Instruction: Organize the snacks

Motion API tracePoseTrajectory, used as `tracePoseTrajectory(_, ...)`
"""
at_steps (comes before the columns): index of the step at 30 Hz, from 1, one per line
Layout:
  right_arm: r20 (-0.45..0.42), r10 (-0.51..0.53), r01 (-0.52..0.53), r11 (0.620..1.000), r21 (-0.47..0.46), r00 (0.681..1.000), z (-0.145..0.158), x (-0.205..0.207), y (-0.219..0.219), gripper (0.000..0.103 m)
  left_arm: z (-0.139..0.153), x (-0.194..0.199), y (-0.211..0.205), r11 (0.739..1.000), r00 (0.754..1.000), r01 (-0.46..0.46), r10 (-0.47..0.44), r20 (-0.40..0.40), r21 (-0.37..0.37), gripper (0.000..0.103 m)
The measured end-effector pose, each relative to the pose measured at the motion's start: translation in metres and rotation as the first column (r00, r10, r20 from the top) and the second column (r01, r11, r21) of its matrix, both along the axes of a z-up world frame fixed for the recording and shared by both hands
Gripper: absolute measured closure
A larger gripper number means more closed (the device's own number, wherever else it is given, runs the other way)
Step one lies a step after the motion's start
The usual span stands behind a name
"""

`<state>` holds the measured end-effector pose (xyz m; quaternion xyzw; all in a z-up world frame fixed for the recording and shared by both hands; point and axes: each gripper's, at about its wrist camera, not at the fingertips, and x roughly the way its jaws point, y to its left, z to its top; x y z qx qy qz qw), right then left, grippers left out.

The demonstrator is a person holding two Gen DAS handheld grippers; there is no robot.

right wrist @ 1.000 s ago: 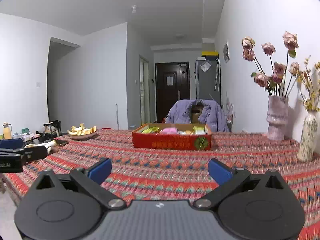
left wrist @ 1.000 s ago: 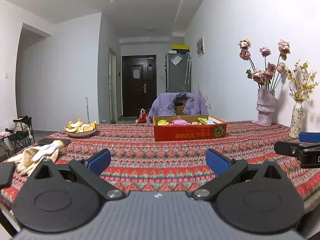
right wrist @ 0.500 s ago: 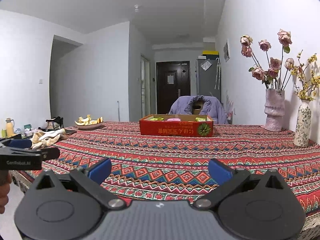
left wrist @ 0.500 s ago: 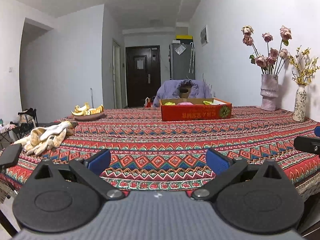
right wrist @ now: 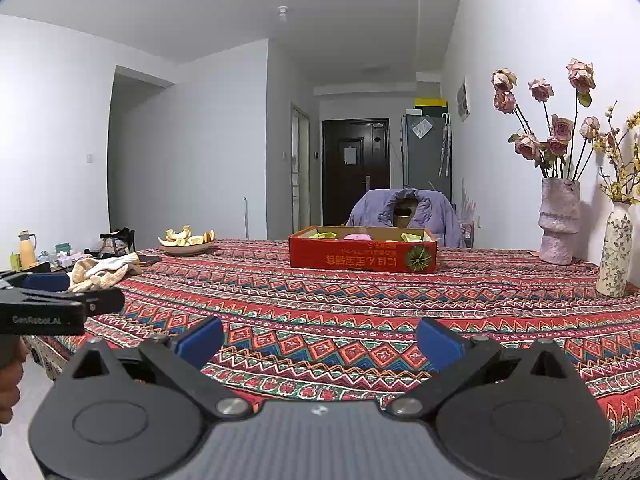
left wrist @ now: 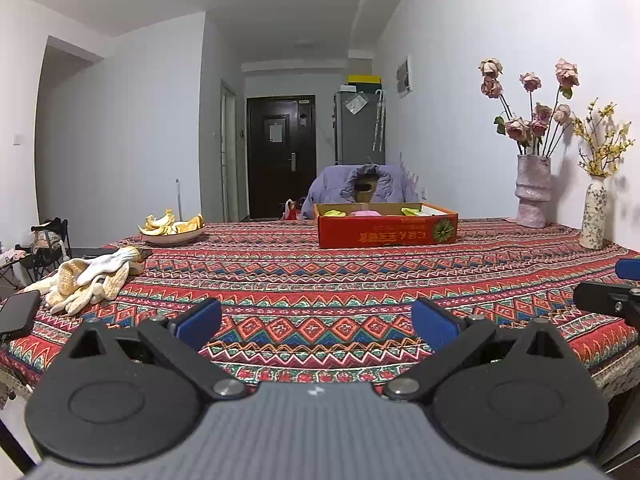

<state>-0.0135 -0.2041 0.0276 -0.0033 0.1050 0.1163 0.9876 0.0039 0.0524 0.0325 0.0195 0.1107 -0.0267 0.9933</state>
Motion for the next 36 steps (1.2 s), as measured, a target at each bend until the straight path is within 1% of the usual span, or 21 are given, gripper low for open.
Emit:
tracePoseTrajectory(6, 0.003, -0.023, 0.023, 1.0, -0.003, 1.0, -0.0018, 0.0006, -0.0015, 0.0, 0.0017, 0.0001, 0.0009, 1.0, 1.0, -0.006, 0.006, 0.001, 0.0, 0.0)
tracePoseTrajectory(19, 0.003, -0.019, 0.018, 1.0, 0.01, 1.0, -0.0015, 0.001, -0.0034, 0.0, 0.0027, -0.0013, 0.0017, 1.0, 1.0, -0.005, 0.005, 0.003, 0.003, 0.0)
tracePoseTrajectory(24, -0.003, -0.001, 0.002, 0.999, 0.038, 1.0, -0.0014, 0.001, -0.0067, 0.0, 0.0029, -0.0008, 0.001, 1.0, 1.0, -0.004, 0.004, 0.001, 0.008, 0.0)
tracePoseTrajectory(36, -0.003, -0.002, 0.002, 0.999, 0.04, 1.0, -0.0022, -0.0003, -0.0071, 0.0, 0.0017, 0.0005, 0.0007, 1.0, 1.0, 0.0, 0.0, -0.004, 0.011, 0.0)
